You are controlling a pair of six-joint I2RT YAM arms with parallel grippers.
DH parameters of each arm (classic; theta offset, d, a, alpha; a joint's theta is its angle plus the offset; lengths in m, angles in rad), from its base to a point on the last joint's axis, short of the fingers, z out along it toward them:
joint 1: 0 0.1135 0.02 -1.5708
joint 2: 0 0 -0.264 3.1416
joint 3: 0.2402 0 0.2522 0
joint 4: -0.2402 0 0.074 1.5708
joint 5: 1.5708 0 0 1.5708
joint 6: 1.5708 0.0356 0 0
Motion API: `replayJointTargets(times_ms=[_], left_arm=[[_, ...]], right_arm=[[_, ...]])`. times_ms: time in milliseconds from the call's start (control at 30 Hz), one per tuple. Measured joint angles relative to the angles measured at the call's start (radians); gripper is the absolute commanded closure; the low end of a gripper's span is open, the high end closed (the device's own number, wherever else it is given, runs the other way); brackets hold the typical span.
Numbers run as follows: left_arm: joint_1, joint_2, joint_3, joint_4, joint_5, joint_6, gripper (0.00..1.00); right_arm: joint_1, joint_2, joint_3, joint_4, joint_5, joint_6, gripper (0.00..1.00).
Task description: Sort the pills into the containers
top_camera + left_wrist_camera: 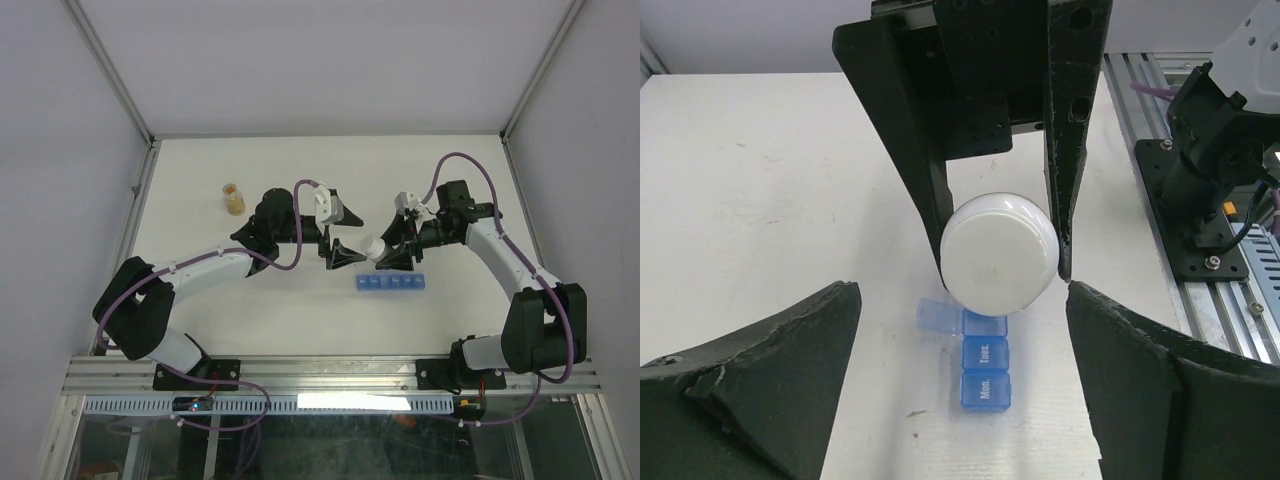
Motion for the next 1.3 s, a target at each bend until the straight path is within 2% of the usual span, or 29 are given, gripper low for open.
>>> replayJointTargets(times_ms=[567,800,1033,1267,1300], left_arm=[[0.000,0.037,0.005,0.069,0.070,-0.071,0.42],[0.000,0.040,0.006,0.095,0.090,-0.111,0.67],[0.001,0.043,0.006,0.114,0.093,-0.164,0.83],[-0.026,0.026,-0.024,0.116,-0.015,-0.245,1.00],[-0.032,0.021,-0.029,0.113,-0.038,-0.262,1.00]], right_arm=[[0.008,0.004,0.005,-0.012,0.000,-0.014,1.00],[0.008,0.005,0.006,-0.014,0.000,-0.014,1.00],[0.008,0.005,0.010,-0.018,0.000,-0.014,1.00],[0.005,0.011,0.010,-0.027,0.014,-0.014,1.00],[0.005,0.012,0.010,-0.027,0.016,-0.014,1.00]])
